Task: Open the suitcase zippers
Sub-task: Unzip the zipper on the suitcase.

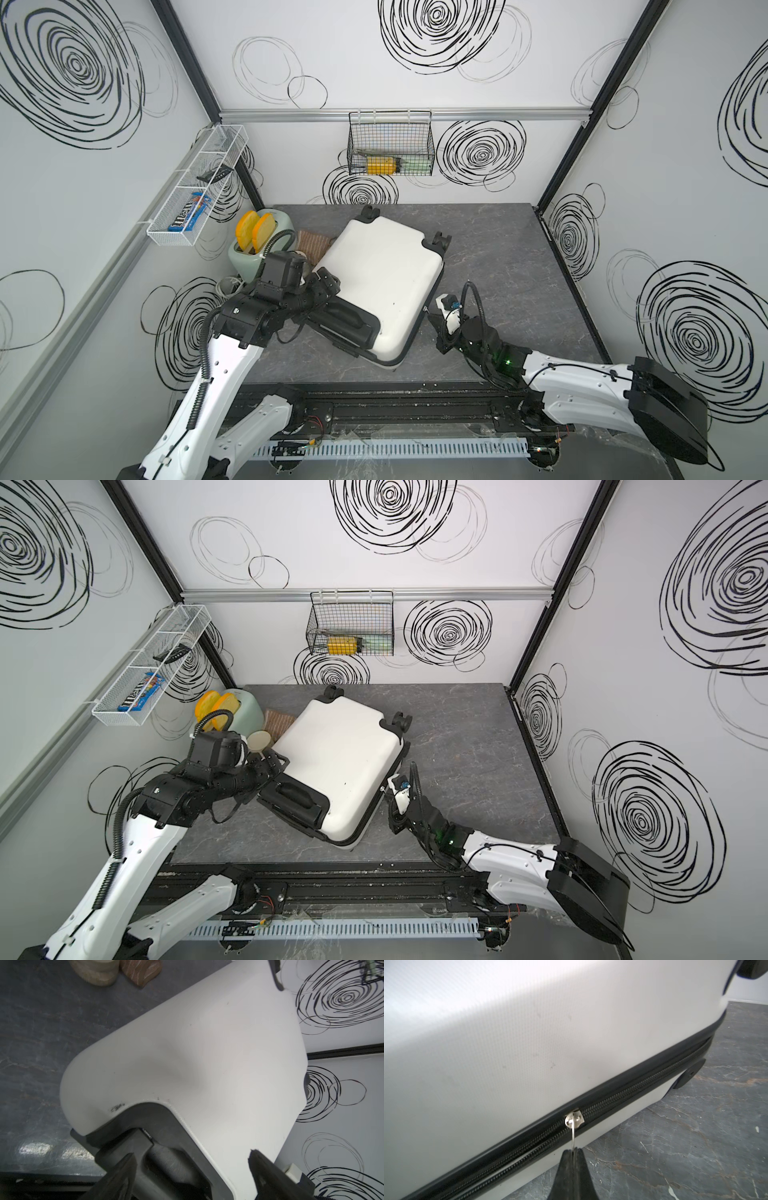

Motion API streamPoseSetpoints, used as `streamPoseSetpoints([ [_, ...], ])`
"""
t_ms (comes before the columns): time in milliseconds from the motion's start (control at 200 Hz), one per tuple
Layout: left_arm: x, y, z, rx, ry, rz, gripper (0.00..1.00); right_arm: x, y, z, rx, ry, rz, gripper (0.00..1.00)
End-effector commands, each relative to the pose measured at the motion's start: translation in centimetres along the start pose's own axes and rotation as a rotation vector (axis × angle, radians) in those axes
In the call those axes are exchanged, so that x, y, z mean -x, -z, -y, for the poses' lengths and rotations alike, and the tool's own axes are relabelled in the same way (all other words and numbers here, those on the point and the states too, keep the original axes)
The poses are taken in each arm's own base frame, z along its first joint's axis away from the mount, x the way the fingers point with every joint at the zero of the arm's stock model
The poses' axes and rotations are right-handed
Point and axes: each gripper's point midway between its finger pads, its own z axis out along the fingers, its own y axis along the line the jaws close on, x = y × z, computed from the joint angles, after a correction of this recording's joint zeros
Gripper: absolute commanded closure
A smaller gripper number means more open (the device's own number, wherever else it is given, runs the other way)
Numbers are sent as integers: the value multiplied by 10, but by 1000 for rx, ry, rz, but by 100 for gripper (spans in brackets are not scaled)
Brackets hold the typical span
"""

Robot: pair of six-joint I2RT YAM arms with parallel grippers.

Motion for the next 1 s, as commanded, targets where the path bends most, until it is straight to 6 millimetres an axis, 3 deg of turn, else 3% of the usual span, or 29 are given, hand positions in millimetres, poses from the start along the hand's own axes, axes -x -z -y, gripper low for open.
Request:
streamPoseSetpoints([
  [0,-18,-4,-25,97,87,-68,13,50,10,-17,76,-40,187,100],
  [240,-43,-28,-38,114,145,-179,16,48,13,-17,84,-49,187,100],
  [565,-56,-46,-58,142,209,-200,31,42,11,-19,101,-47,175,100],
  [851,-39,-57,-81,208,133,-140,43,33,8,-3,39,-59,106,100],
  [991,-28,-59,-94,227,116,-113,50,24,8,17,-18,-69,76,100],
])
